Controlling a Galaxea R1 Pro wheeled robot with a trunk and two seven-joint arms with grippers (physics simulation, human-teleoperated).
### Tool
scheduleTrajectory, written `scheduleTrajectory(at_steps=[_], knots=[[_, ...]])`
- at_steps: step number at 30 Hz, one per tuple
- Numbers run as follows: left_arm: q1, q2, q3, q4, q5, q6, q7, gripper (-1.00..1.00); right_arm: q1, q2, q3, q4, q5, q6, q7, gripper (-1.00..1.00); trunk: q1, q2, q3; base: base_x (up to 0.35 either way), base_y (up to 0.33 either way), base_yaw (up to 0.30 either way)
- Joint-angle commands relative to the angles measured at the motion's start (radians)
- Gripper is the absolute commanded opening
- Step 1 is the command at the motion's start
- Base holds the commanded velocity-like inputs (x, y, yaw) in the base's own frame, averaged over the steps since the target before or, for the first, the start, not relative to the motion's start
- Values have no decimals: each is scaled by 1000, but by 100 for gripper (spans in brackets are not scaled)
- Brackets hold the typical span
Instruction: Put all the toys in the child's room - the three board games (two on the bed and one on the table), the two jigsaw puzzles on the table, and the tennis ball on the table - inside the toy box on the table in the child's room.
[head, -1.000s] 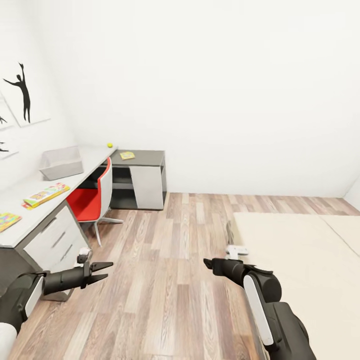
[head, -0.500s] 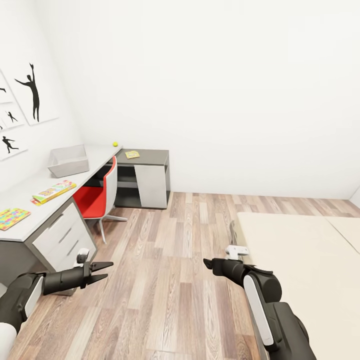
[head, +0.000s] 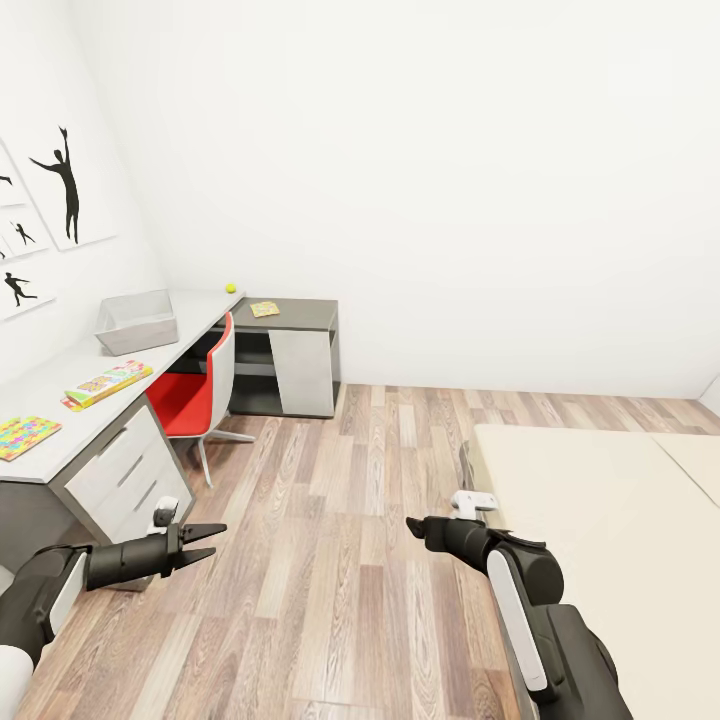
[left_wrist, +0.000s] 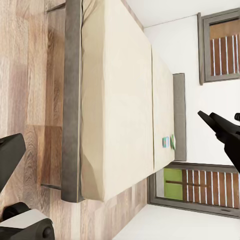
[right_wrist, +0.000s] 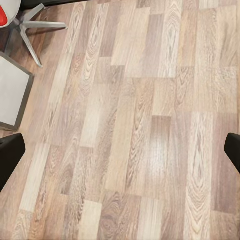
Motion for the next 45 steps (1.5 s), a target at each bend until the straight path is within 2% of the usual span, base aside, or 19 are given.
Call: scheduleTrajectory(at_steps=[1,15,37,45], knots=[[-1,0,0,0,2,7,-2,100,-1,0,-1,-1,1,5,3,100,1,-2,-2,0,0,0],[-1,0,0,0,2,7,-2,100,-1,0,-2,-1,1,6,3,100,1,-2,3,0,0,-127],[-1,-2,0,0,3,5,-2,100,-1,0,-1,-1,1,6,3,100,1,-2,3,-11,-44,-9],[-1,-3,2,0,2,-35,-2,100,-1,0,0,-1,0,-26,3,100,1,-2,3,-19,-24,-37]])
